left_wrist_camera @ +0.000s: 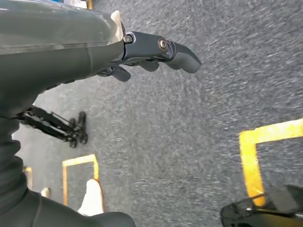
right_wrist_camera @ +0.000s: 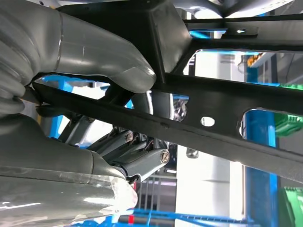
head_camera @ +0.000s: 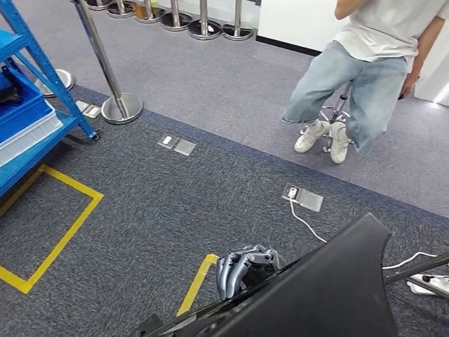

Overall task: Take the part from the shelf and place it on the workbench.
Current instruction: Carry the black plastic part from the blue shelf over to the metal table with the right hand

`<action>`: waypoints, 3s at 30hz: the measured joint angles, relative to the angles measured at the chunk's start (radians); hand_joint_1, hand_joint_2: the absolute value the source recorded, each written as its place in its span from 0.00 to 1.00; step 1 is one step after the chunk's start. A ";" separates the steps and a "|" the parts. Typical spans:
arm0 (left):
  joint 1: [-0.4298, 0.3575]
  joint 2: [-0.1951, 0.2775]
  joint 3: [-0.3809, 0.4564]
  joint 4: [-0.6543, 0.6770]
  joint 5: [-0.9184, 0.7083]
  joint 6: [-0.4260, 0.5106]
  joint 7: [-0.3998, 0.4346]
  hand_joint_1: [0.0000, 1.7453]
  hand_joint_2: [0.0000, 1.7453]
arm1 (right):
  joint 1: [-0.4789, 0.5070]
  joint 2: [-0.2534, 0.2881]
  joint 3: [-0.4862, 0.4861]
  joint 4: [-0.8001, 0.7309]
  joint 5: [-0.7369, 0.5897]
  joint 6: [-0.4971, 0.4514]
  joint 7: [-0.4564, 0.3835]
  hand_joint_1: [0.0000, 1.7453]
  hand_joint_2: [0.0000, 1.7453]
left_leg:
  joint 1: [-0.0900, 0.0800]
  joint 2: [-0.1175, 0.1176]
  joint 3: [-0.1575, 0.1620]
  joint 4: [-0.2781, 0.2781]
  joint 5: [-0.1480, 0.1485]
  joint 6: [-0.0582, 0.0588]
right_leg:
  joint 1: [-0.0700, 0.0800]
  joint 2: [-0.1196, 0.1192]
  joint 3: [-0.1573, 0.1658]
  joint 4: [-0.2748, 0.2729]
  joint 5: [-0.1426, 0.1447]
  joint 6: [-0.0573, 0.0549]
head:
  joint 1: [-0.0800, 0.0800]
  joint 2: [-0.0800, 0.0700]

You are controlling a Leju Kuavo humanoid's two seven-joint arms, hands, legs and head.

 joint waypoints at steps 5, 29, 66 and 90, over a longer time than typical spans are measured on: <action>0.001 0.003 0.000 0.000 0.000 0.000 0.000 0.00 1.00 | -0.002 0.003 0.004 0.005 -0.001 0.000 0.001 1.00 1.00 | 0.014 -0.057 0.090 -0.246 0.139 -0.001 | -0.003 0.058 -0.007 0.023 -0.011 0.017 | 0.001 0.000; 0.001 0.004 0.001 0.000 -0.004 0.001 -0.003 0.00 1.00 | -0.007 0.006 0.007 0.010 -0.004 0.003 0.000 1.00 1.00 | 0.003 0.004 0.012 -0.027 -0.007 -0.003 | 0.008 -0.018 -0.001 0.002 -0.005 -0.006 | 0.002 0.000; 0.002 0.003 0.004 0.000 -0.004 -0.001 -0.001 0.00 1.00 | -0.013 0.017 0.016 0.028 -0.017 0.010 0.005 1.00 1.00 | 0.023 -0.069 0.068 -0.217 0.126 -0.012 | 0.001 0.063 -0.014 0.039 -0.025 0.015 | 0.007 0.000; -0.020 0.001 0.015 0.000 -0.015 -0.008 0.001 0.00 1.00 | -0.037 0.031 0.017 0.051 -0.058 0.031 0.020 1.00 1.00 | 0.008 0.005 0.012 -0.032 -0.007 -0.005 | 0.008 -0.018 0.000 0.007 -0.015 -0.009 | 0.011 0.000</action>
